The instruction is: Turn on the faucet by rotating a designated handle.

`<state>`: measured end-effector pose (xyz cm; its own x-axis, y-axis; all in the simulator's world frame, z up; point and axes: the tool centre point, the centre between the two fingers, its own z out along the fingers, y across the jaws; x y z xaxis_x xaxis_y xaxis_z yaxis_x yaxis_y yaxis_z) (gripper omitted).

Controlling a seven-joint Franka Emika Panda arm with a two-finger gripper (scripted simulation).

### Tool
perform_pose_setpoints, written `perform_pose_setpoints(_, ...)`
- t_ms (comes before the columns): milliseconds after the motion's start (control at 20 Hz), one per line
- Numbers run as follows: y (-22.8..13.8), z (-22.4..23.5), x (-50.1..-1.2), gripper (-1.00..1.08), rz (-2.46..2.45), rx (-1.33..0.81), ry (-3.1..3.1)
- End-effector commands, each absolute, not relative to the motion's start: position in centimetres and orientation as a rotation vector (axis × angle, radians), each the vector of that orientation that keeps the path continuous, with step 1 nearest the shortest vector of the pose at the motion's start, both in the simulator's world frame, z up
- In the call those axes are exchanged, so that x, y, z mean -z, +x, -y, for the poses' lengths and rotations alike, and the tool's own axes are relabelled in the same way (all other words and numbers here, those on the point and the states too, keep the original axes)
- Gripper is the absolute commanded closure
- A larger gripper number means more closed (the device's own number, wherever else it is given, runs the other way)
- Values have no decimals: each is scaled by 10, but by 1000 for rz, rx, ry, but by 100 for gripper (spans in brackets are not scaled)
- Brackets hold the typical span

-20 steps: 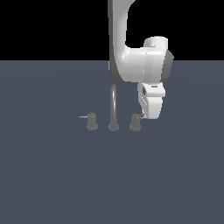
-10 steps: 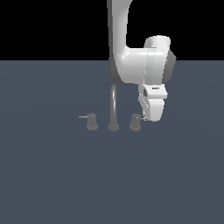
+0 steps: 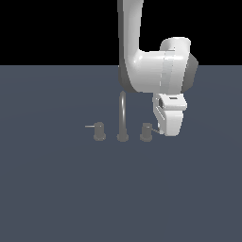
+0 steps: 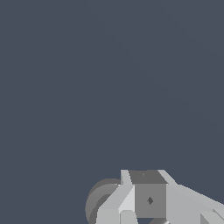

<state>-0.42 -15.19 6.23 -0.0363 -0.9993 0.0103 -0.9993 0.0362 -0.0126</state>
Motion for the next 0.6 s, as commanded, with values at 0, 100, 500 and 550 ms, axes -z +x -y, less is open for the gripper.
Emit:
perform_pose_setpoints(0, -8, 144, -62, 108, -2255, 20, -2185)
perform_pose_setpoints(100, -12, 136, -63, 108, -2254, 16, -2187)
perform_pose_setpoints(500, -29, 109, -63, 108, -2249, 2, -2194)
perform_pose_setpoints(550, -29, 134, -62, 108, -2290, 18, -2159)
